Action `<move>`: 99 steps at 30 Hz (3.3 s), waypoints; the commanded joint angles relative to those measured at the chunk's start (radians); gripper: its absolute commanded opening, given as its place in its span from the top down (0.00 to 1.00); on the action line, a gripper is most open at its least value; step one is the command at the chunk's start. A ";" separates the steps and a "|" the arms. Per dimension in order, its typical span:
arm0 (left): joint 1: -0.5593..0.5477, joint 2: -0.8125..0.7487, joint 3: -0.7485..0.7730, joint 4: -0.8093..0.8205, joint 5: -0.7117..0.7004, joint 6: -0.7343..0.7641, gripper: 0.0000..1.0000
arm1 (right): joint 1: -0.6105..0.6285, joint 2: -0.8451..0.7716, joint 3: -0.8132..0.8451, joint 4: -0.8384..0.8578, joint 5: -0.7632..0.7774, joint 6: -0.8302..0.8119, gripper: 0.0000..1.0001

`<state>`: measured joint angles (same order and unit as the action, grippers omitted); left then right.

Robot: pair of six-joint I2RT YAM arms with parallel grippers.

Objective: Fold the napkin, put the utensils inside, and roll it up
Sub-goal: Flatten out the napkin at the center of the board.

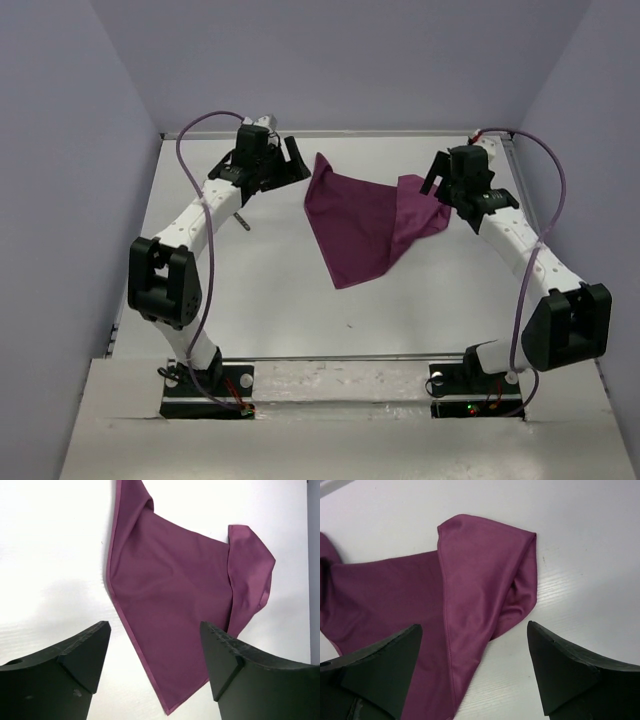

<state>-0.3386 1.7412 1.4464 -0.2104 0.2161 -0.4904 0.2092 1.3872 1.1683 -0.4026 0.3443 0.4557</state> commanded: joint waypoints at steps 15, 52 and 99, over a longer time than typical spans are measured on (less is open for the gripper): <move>-0.315 -0.072 -0.313 0.118 0.002 -0.071 0.34 | 0.101 0.540 0.442 -0.117 0.061 -0.084 0.23; -0.108 0.156 -0.365 0.186 0.146 -0.042 0.42 | 0.091 0.747 0.722 -0.113 0.200 -0.103 0.99; -0.091 -0.123 -0.414 -0.086 -0.248 0.003 0.11 | 0.519 -0.148 -0.289 -0.335 0.398 0.491 0.09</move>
<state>-0.3908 1.6081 1.0599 -0.3023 0.0460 -0.4706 0.7273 1.1931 0.8200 -0.7116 0.7330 0.9676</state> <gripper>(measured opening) 0.903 0.907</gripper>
